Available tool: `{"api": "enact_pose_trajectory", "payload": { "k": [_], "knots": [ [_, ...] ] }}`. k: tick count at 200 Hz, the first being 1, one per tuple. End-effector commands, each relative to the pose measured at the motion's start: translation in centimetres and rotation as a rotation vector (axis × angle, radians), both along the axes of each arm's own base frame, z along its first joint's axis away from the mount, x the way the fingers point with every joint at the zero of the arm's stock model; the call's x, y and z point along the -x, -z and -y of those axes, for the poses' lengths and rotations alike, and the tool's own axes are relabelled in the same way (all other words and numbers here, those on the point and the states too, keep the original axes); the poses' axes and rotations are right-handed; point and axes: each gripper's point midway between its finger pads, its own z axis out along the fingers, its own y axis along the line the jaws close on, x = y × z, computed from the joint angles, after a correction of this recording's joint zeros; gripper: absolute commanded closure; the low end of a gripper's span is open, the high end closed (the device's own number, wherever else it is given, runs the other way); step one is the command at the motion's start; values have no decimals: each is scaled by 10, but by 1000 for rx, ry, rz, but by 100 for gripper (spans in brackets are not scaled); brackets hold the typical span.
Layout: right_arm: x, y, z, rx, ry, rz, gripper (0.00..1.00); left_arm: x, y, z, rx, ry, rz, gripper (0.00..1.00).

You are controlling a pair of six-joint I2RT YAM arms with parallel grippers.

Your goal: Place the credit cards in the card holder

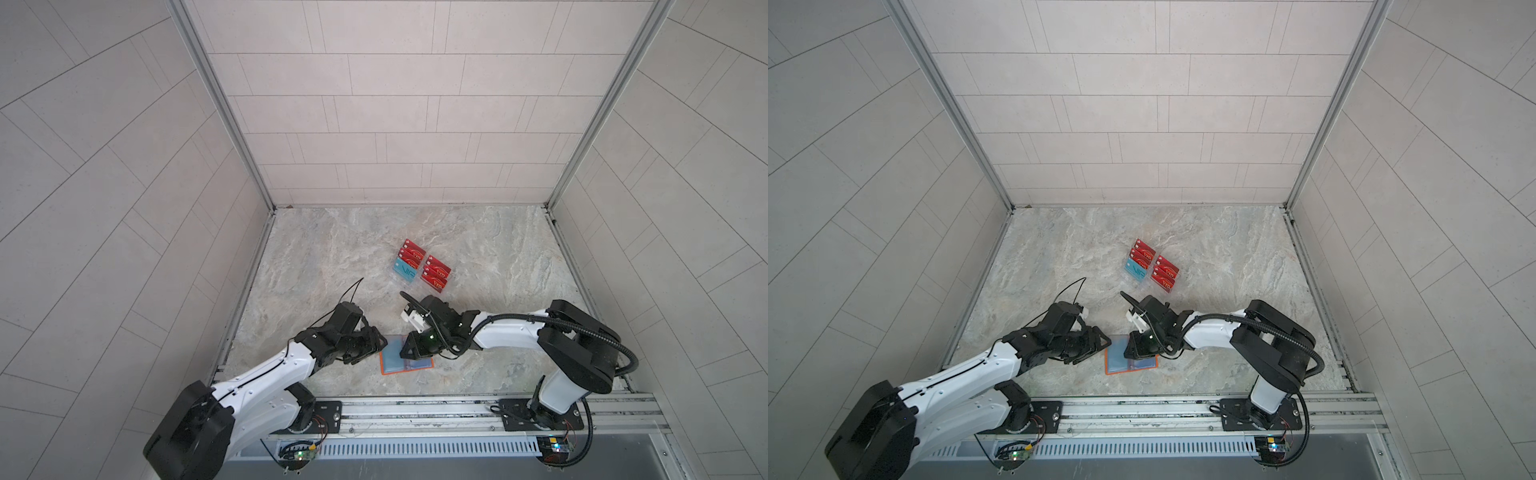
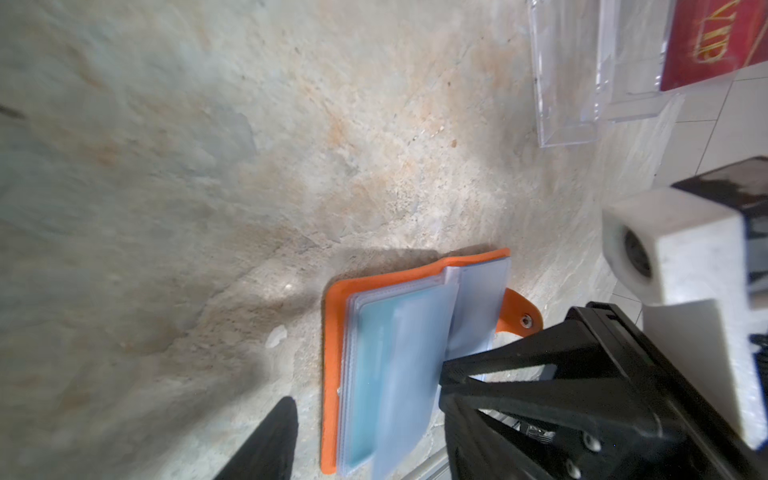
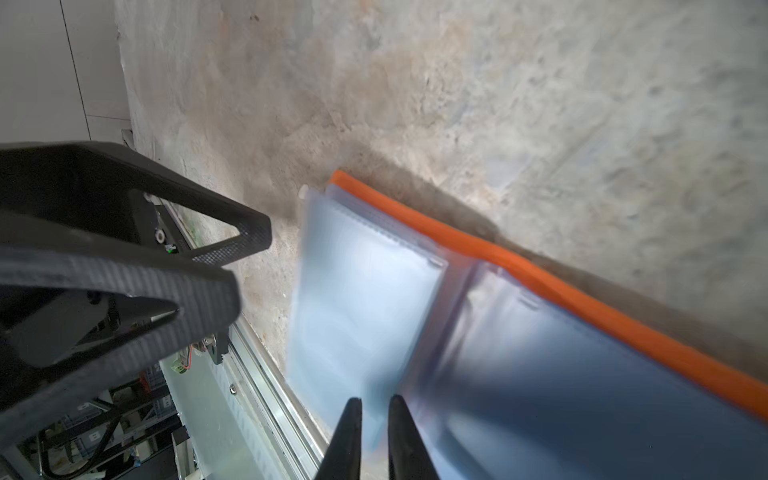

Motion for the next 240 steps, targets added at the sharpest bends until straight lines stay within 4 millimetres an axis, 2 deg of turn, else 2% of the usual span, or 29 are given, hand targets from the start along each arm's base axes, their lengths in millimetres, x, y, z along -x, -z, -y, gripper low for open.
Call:
{"api": "enact_pose_trajectory", "payload": {
  "k": [1,51,132,173,209,240],
  "knots": [
    [-4,0,-9,0,29,12,85,0,7,3,9,23,2,40],
    [-5,12,-7,15,87,-7,84,-3,10,13,48,50,-4,44],
    [-18,5,-10,1,140,30,84,-11,8,25,74,76,-1,46],
    [-24,-18,-14,-22,130,79,83,-15,5,22,41,81,12,43],
    [-37,-41,-3,-15,178,160,83,-23,-2,13,5,90,34,41],
    [-48,-65,17,44,203,278,81,-34,-9,7,-42,92,57,41]
  ]
}}
